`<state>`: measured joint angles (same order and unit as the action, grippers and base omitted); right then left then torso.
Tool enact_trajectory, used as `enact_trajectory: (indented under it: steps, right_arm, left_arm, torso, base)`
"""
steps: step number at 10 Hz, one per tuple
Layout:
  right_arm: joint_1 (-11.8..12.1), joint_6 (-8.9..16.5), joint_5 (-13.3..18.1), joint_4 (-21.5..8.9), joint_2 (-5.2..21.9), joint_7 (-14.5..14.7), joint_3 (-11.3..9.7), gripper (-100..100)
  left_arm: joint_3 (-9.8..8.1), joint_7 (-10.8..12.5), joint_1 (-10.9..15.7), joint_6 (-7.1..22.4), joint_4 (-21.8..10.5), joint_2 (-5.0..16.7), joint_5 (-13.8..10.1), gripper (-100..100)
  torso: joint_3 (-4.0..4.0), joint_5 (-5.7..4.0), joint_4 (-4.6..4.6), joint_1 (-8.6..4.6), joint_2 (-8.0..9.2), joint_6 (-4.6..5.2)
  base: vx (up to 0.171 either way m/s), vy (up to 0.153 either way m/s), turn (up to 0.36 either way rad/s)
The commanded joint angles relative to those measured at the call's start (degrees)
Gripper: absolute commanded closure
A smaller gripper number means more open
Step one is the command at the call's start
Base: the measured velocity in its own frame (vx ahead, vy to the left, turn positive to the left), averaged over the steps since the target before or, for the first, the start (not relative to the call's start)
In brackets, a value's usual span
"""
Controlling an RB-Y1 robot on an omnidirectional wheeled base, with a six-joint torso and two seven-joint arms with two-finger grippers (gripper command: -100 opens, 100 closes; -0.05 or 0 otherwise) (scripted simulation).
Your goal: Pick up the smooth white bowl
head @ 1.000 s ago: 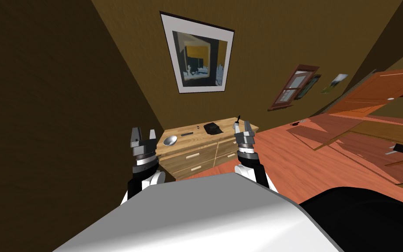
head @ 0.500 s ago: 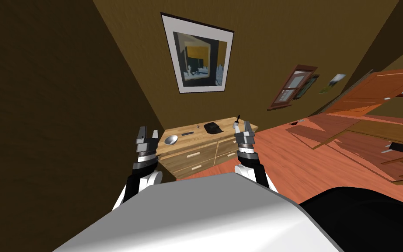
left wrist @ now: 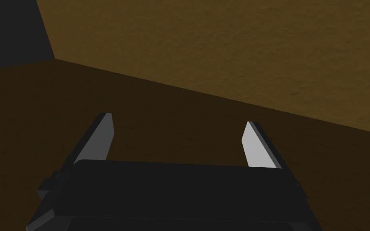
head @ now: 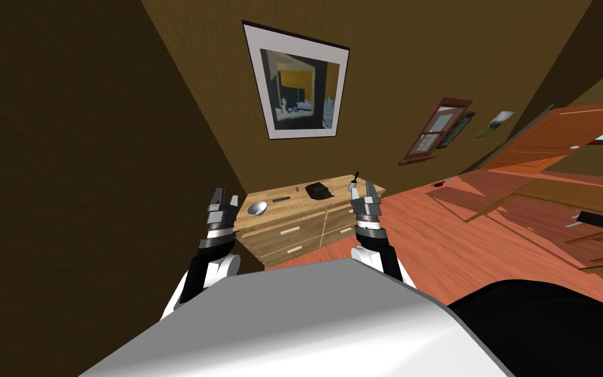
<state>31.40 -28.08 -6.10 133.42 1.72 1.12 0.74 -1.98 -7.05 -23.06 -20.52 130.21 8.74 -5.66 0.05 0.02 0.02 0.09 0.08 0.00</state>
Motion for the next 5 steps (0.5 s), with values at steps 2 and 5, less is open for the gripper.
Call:
enact_trajectory:
  steps: [2, 5]
  right_arm:
    - [0.0, 0.0, 0.0, 0.0, 0.0, 0.0, 0.0, 0]
    - [0.0, 0.0, 0.0, 0.0, 0.0, 0.0, 0.0, 0]
  left_arm:
    - [-0.95, 0.28, 0.84, 4.2, 0.09, 0.66, -0.38, -100]
    - [-2.65, 0.79, 2.14, 9.2, 0.03, 1.62, -1.06, -100]
  torso:
    - [0.01, 0.0, 0.0, 0.0, 0.02, 0.0]
    - [0.0, 0.0, 0.0, 0.0, 0.0, 0.0]
  base:
    - [-0.03, 0.019, -0.01]
    - [-0.029, 0.022, -0.011]
